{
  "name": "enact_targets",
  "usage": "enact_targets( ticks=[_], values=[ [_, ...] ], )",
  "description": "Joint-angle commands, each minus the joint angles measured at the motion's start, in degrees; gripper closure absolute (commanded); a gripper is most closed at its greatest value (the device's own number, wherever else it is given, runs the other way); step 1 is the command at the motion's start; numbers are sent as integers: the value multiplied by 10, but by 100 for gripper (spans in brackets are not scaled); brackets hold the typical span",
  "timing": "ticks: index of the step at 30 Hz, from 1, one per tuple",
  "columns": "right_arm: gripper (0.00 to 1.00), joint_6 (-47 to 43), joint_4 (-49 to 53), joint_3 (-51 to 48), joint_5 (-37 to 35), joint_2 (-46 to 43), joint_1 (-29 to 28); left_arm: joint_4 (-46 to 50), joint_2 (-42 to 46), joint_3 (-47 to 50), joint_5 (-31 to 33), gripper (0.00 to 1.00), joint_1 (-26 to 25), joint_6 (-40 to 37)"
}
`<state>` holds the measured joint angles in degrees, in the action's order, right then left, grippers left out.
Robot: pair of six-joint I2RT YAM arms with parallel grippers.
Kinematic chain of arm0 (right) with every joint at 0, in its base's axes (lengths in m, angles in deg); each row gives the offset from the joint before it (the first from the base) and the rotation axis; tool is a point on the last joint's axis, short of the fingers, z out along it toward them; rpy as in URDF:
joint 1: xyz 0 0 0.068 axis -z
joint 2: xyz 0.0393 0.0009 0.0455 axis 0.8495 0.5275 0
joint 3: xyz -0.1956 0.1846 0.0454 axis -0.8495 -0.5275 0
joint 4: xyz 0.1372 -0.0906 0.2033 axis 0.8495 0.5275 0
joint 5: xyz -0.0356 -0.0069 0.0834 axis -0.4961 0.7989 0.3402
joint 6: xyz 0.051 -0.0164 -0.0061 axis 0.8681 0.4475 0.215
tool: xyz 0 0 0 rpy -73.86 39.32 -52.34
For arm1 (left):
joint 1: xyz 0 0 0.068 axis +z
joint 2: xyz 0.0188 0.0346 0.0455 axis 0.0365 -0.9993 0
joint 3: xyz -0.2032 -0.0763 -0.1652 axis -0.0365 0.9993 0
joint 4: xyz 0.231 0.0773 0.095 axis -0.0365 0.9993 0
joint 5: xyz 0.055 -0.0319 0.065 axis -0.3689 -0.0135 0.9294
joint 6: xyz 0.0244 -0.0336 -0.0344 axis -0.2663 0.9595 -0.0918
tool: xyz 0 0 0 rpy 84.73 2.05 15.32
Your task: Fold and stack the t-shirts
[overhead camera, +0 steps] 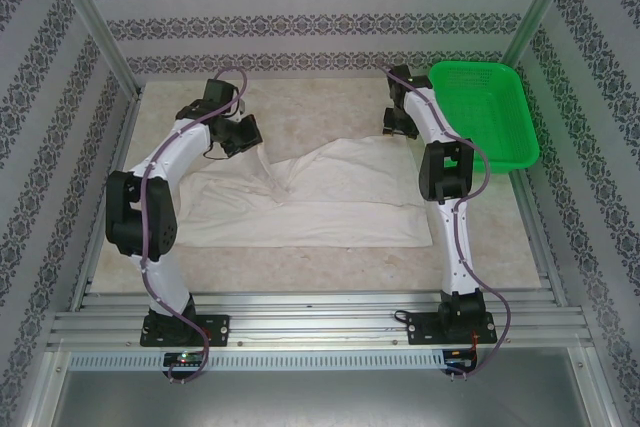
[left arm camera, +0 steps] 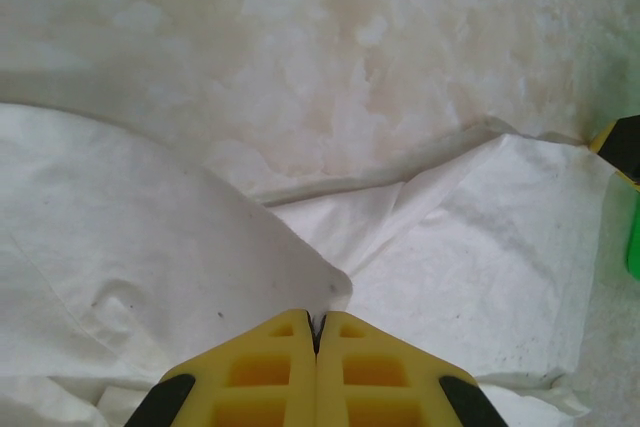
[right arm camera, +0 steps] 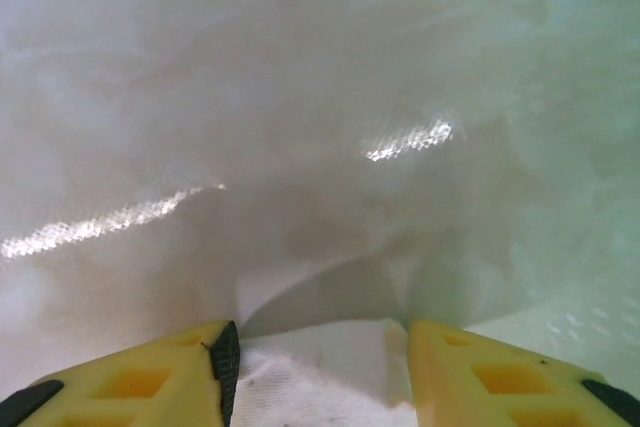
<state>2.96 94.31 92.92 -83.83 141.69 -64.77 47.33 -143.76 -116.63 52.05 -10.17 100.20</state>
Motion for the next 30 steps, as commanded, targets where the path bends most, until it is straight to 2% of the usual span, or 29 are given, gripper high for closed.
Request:
enact_targets(
  ticks=[1, 6, 10, 20, 30],
  values=[
    [58, 1, 12, -8, -10, 3, 8, -10, 19, 6, 1, 100, 14, 5],
    [71, 10, -5, -9, -11, -6, 15, -3, 23, -12, 6, 100, 24, 3],
    [89, 5, -12, 4, -11, -8, 18, -8, 29, -23, -12, 100, 43, 11],
    [91, -9, -61, -38, -7, -62, 21, -19, 61, -32, -15, 100, 118, 4],
    [91, -25, -89, -85, -17, -100, 16, -56, 60, -47, -60, 100, 167, 17]
  ],
)
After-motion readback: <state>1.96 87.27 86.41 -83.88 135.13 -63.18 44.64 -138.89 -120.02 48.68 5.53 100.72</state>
